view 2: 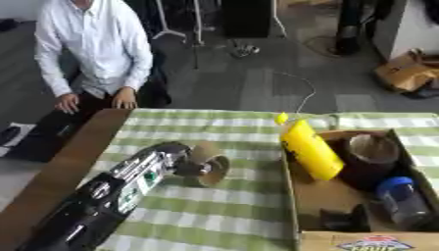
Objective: Pick up objects on the table and place them in the box.
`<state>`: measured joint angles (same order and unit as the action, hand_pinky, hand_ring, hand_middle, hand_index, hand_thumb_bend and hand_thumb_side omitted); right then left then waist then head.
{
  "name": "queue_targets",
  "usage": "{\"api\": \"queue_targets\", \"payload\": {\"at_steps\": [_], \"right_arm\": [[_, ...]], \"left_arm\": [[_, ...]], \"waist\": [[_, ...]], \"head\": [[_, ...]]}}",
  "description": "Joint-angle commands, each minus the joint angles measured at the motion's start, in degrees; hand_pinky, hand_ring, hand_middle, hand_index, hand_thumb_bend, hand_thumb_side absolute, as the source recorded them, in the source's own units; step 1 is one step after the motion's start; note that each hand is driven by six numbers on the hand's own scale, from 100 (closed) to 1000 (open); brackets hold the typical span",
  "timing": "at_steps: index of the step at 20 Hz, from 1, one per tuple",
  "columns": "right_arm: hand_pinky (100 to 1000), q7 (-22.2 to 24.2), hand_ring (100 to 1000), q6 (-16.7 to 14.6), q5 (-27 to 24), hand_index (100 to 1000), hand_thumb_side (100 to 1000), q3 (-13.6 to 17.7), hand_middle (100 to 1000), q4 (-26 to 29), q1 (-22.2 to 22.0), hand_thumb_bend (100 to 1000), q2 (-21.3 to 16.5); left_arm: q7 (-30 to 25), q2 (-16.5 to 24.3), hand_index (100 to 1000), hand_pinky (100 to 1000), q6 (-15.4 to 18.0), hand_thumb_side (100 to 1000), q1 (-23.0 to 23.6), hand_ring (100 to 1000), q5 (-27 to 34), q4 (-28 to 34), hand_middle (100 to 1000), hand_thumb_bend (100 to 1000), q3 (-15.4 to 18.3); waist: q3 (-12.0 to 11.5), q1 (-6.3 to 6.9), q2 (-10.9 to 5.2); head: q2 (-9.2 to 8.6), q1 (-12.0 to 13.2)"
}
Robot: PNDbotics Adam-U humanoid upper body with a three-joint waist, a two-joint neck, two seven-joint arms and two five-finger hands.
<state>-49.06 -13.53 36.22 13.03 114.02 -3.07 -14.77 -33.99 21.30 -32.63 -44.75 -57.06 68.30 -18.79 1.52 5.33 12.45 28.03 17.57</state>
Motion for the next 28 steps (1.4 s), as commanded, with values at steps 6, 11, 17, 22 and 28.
{"api": "queue_targets", "payload": {"at_steps": [6, 11, 17, 22, 28], "right_arm": [[921, -0.7, 1000, 0.3, -0.4, 874, 1000, 0.3, 927, 0.6, 0.2, 111, -0.4], [921, -1.4, 1000, 0.3, -0.6, 876, 1000, 0.4, 926, 0.6, 0.4, 109, -0.3], [921, -2.2, 1000, 0.2, -0.8, 877, 1000, 0.7, 926, 0.6, 0.5, 103, -0.4], [920, -2.6, 1000, 0.3, -1.2, 878, 1000, 1.0, 926, 0.6, 0.7, 100, -0.4], [921, -2.9, 1000, 0.5, -1.4, 876, 1000, 1.2, 926, 0.6, 0.9, 100, -0.4]], "left_arm": [[1.9, 0.5, 695, 670, -0.9, 1000, -0.8, 696, 2.1, 1.0, 556, 233, 0.5], [2.1, 0.5, 582, 545, -1.2, 1000, -0.7, 578, 2.9, 0.9, 457, 221, 0.4], [1.9, 0.4, 489, 413, -1.5, 912, -0.6, 473, 3.1, 0.6, 359, 100, 0.1], [1.8, 0.4, 403, 287, -1.9, 769, -0.5, 357, 2.9, 1.1, 238, 100, -0.1], [3.9, 1.0, 392, 195, -1.1, 671, 0.4, 279, 1.2, 3.4, 158, 100, -1.1]], "waist": [[-0.1, -0.26, -0.81], [0.1, -0.24, -0.68], [0.3, -0.34, -0.69], [0.4, -0.33, -0.72], [0.5, -0.3, -0.61]], "head": [[-0.71, 0.4], [-0.74, 0.5], [-0.76, 0.6], [-0.77, 0.7], [-1.2, 0.9]]}}
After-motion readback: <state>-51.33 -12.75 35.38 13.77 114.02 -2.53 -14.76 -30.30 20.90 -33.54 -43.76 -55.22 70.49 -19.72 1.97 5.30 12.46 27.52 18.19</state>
